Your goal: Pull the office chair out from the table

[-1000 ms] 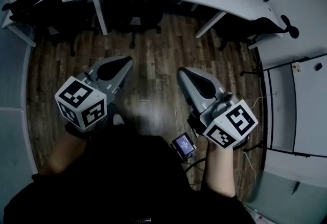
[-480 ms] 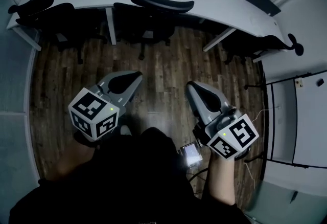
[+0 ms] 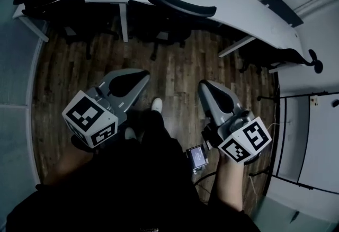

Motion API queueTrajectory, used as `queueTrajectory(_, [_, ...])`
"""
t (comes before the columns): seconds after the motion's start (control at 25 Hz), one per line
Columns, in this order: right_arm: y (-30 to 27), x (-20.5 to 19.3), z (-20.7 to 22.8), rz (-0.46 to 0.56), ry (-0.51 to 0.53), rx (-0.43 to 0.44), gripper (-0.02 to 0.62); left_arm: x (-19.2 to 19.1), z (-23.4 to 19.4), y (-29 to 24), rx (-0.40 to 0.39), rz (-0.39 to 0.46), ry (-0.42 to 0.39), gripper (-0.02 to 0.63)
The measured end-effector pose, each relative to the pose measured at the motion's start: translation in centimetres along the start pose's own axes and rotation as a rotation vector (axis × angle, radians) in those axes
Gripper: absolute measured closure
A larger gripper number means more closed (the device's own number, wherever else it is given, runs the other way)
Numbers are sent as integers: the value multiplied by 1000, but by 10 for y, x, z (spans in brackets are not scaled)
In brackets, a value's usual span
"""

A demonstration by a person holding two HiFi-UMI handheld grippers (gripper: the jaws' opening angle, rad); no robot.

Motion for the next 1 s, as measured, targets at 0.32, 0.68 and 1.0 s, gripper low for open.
queueTrajectory(0.32, [-31,19,89,23,-7,72,594,28,-14,-81,-28,16,-25,603])
queueTrajectory(0.68, [-47,41,186,26,-29,90,594,63,-32,-180,-49,15,-47,603])
queueTrajectory(1.0, [-43,51,253,33,-34,110,594,68,-38,-240,-11,-11,-54,603])
Point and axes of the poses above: the fingertips, and each gripper's own axes: y backward along the fingers, z to its right, x out of its top, the point moved 10 cm from there along y, backward along the fingers, and after that the axes turned 13 degrees about x, right-handed, at the moved point
